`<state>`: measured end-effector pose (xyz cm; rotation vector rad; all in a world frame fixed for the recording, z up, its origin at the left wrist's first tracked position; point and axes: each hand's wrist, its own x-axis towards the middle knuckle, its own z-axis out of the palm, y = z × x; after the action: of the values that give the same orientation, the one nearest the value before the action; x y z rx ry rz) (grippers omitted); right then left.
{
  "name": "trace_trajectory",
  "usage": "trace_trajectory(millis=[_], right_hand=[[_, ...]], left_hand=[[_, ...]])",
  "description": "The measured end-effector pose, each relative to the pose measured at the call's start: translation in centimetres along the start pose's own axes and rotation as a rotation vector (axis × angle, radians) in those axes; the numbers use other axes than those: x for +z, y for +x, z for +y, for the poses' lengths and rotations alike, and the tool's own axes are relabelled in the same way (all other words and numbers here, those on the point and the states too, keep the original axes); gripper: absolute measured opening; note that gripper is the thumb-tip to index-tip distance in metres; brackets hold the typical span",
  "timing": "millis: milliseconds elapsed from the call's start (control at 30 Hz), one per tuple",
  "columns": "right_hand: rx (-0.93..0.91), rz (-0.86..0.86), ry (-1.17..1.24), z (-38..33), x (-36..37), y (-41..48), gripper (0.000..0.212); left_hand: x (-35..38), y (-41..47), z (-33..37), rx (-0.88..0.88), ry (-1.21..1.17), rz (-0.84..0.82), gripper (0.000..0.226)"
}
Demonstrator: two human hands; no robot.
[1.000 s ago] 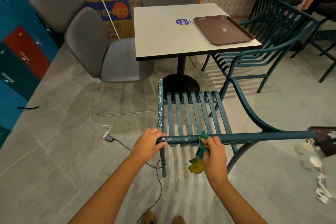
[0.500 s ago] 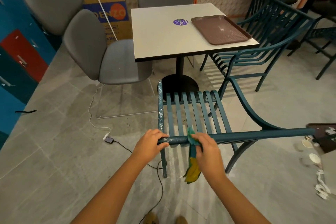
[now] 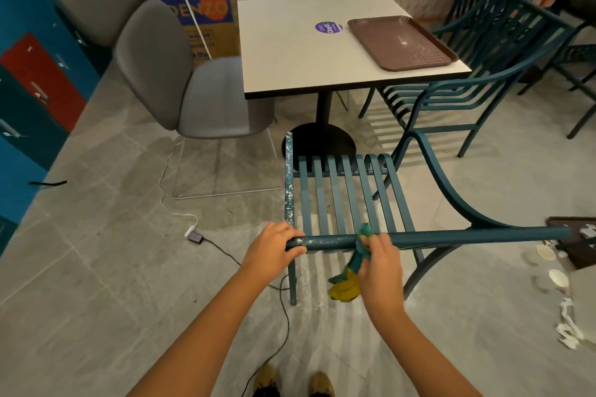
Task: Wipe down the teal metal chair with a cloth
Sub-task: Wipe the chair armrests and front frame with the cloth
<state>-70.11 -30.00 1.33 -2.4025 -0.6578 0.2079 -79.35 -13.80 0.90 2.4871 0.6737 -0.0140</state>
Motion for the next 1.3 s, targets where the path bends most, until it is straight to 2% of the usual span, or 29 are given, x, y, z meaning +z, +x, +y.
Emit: trace_trajectory(millis=[133,267,400,533,667,1067,1300], right_hand=[[-0.118,-0.074,-0.038,-2.4,1.4,-0.2,0.034],[-0.143,-0.119,-0.018,-3.2,0.3,0.9,0.034],[-0.030,-0.099,0.044,-2.1,-3.4,3.2,0.028],[0.088,-0.160,-0.092,0.3,-5.7,6.4,0.028],[0.123,-0.240,-0.217,0.9,-5.2,6.8,0.029],[-0.006,-0.304,-0.305,-4.2,-1.6,4.8,0.030],[-0.101,-0.369,-0.220,-5.7,-0.5,3.8,0.034]], left_hand=[[-0.1,0.0,0.1,0.002,0.011,-0.001,0.035],[-0.2,0.1,0.1,0.004,0.024,-0.009,0.036],[-0.1,0.0,0.0,0.008,0.017,-0.007,0.037],[0.0,0.1,-0.1,0.010,0.015,-0.005,0.037],[0.0,0.1,-0.1,0.011,0.005,-0.002,0.037],[-0.4,0.0,-0.1,0.042,0.088,-0.013,0.041],[-1.6,-0.4,-1.4,0.041,-0.068,-0.078,0.046]])
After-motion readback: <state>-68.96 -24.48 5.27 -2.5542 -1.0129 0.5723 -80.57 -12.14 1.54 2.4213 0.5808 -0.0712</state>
